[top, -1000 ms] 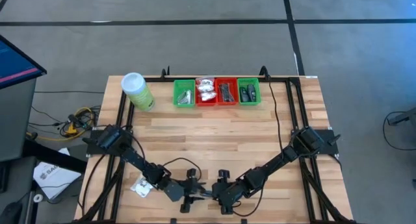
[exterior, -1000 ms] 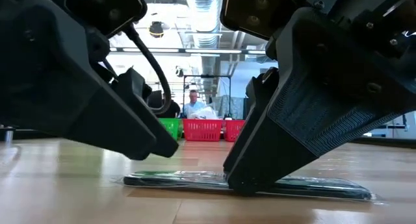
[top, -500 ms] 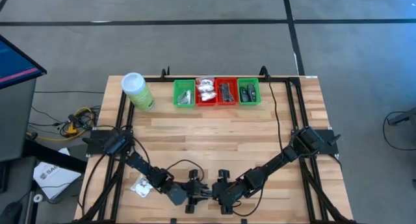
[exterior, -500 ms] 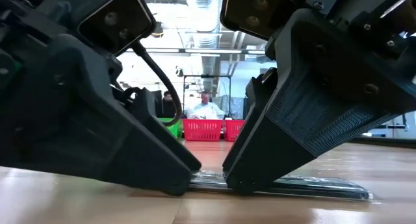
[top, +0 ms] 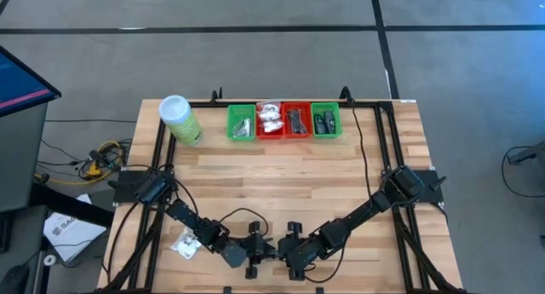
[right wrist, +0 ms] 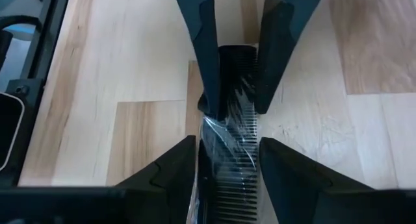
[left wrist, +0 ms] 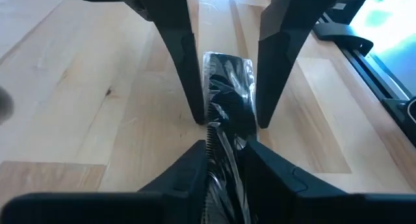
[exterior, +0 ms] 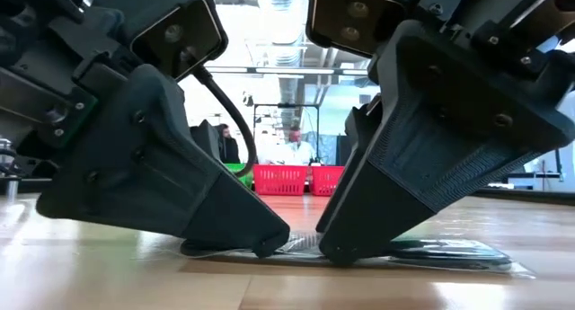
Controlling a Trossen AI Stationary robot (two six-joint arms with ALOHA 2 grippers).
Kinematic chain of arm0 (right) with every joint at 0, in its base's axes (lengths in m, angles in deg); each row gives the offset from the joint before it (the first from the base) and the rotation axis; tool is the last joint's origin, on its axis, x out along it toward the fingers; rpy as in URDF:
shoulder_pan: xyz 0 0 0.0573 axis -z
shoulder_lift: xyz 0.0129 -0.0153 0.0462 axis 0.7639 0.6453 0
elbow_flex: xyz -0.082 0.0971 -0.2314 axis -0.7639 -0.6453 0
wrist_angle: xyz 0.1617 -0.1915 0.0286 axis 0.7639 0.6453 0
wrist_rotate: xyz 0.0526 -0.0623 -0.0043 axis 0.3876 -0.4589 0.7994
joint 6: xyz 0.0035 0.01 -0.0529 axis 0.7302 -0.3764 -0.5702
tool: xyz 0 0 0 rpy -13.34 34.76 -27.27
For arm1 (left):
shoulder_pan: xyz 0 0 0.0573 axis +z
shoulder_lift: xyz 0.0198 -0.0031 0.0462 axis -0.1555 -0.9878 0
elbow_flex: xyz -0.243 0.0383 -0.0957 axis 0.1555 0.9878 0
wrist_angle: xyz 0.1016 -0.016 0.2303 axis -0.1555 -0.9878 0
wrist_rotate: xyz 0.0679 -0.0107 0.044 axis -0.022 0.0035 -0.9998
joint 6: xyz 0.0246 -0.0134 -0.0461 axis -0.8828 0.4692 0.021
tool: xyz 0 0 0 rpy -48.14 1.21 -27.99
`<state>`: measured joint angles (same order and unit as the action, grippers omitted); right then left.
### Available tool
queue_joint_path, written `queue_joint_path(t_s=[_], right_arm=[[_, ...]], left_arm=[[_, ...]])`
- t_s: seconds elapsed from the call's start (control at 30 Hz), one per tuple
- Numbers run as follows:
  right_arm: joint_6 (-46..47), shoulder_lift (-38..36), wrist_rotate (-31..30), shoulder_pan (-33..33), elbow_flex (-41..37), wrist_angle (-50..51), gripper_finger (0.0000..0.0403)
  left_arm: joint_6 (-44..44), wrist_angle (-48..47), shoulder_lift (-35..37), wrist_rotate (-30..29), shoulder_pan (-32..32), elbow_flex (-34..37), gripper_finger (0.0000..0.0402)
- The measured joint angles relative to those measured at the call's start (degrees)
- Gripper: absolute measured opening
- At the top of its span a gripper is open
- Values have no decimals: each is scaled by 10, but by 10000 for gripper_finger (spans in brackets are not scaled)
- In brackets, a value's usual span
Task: Pick & Place Travel size toiletries
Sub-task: Put the black comb into the right red bin
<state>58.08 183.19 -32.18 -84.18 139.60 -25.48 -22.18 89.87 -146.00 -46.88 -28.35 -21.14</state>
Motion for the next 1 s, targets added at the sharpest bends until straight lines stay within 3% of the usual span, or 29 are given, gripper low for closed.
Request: queue_joint_path(t_s=[0.17, 0.37, 0.5, 0.8, 1.0], right_arm=[[4, 0, 1, 0, -1, 4, 127], [20, -1, 3, 0, 0, 17, 56], [18, -1, 5, 0, 0, 14, 8], [7, 0, 20, 3, 11, 23, 0], [-33, 3, 26, 2, 62, 70, 0]], left_arm=[[-1, 1, 0, -4, 1, 1, 56], [-8, 4, 0, -5, 1, 2, 7], [-9, 3, 6, -8, 1, 2, 1], [-58, -29, 73, -3, 0, 7, 2], [-70, -42, 112, -10, 0, 6, 2]])
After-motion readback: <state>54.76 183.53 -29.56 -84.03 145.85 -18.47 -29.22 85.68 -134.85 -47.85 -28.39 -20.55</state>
